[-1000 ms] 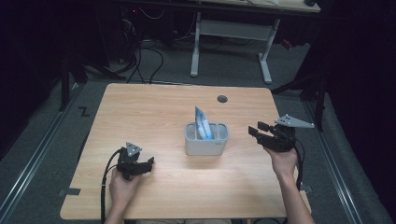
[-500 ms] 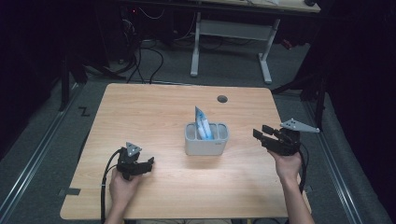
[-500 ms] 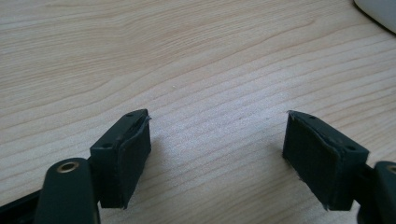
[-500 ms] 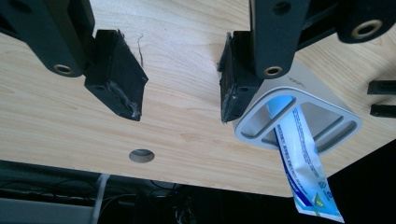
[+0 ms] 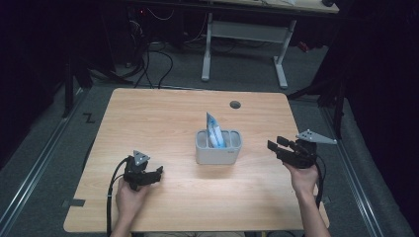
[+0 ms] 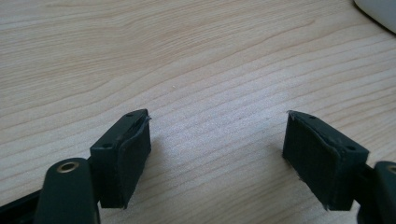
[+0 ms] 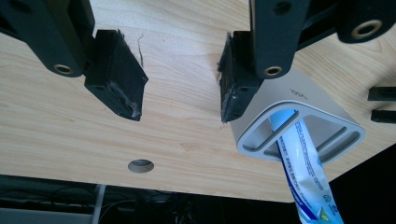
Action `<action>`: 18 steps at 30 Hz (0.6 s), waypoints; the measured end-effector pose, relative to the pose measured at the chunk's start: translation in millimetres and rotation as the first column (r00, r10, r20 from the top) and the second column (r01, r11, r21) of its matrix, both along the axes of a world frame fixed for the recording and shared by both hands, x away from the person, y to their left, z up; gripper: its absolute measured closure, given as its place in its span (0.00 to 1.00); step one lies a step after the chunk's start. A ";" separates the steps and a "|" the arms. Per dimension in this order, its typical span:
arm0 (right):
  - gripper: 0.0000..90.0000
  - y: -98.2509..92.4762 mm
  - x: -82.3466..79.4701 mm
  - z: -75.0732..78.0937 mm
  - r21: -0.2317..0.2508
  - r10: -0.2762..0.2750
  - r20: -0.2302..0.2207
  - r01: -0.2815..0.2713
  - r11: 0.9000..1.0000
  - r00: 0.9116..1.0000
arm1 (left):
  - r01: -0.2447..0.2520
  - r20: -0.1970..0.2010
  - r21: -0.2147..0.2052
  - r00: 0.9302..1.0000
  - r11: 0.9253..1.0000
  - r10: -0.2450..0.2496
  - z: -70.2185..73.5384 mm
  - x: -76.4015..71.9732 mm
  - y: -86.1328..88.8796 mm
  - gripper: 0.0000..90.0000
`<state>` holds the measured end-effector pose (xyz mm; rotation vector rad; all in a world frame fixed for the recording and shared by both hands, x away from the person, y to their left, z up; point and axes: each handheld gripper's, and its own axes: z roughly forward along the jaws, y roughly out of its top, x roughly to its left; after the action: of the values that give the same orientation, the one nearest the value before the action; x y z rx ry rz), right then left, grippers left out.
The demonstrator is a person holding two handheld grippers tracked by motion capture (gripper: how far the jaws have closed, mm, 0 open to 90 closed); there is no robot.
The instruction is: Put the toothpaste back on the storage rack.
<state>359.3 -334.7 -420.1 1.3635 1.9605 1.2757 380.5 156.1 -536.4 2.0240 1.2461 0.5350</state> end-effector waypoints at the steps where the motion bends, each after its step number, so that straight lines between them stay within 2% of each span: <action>1: 0.56 0.0 -0.2 -1.2 0.004 0.001 -0.005 -0.001 1.000 1.000 | 0.000 0.000 0.000 1.000 1.000 0.000 0.0 0.0 0.0 0.26; 18: 0.56 3.0 -0.3 -20.1 0.034 0.006 -0.042 -0.005 0.999 0.999 | 0.000 0.000 0.000 1.000 1.000 0.000 0.0 0.0 0.0 0.26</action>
<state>359.0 -331.7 -440.2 1.4129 1.9798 1.2990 380.5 156.2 -536.4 2.0243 1.2459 0.5352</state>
